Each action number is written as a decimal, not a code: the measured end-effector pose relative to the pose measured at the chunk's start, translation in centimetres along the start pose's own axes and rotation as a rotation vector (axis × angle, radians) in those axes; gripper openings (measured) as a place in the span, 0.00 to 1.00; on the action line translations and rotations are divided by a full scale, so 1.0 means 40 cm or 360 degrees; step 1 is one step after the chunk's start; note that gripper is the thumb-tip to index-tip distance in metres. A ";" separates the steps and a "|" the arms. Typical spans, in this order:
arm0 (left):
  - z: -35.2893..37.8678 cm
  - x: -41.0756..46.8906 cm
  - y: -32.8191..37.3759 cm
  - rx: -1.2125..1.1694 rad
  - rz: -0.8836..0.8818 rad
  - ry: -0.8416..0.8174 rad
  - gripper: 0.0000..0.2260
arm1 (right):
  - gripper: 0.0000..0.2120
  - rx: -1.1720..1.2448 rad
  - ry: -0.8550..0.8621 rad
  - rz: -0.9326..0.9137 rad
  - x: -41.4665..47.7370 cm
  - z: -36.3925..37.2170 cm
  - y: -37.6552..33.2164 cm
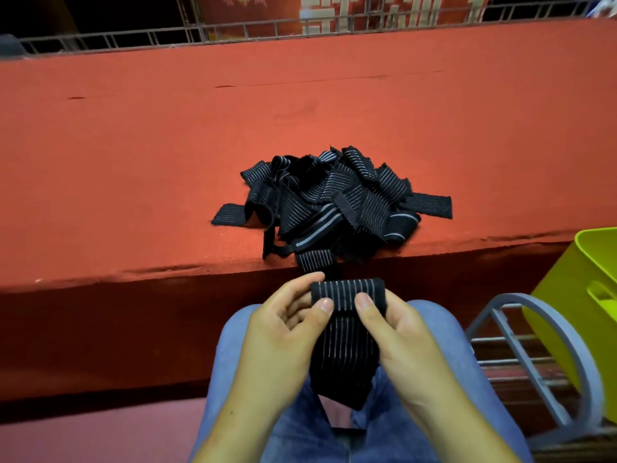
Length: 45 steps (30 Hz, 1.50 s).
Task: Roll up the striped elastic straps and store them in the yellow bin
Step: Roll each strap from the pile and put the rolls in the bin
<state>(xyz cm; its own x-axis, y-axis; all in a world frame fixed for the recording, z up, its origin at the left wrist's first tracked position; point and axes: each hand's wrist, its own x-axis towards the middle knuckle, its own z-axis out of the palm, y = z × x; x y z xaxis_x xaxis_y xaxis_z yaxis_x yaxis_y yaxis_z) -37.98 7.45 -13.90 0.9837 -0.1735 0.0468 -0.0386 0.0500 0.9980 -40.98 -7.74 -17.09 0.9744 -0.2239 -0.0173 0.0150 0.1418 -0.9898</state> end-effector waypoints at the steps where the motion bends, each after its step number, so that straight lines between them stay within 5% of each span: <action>1: -0.001 -0.001 -0.001 -0.0002 0.0011 0.0015 0.14 | 0.13 0.0001 -0.0019 0.0029 -0.002 0.001 0.001; 13: -0.021 0.017 0.007 0.0017 0.0082 -0.0174 0.13 | 0.15 -0.0034 -0.0027 -0.0010 0.000 0.000 -0.017; 19: -0.027 0.023 0.016 0.0063 0.0179 -0.0143 0.13 | 0.32 0.0000 -0.0041 0.0191 0.006 -0.004 -0.024; 27: -0.030 0.018 0.024 0.0159 0.0237 -0.0123 0.15 | 0.34 0.0070 -0.0123 0.0344 0.007 -0.005 -0.041; 45: -0.032 0.004 0.039 0.0195 0.0208 -0.0250 0.16 | 0.12 0.0062 -0.0054 0.0064 0.009 -0.012 -0.059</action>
<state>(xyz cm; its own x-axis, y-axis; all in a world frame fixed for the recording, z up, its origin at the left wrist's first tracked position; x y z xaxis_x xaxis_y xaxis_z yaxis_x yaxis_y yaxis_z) -37.66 8.76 -12.41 0.9298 -0.3251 0.1725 -0.1944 -0.0358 0.9803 -40.77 -8.60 -14.83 0.9815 -0.1845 -0.0514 -0.0162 0.1876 -0.9821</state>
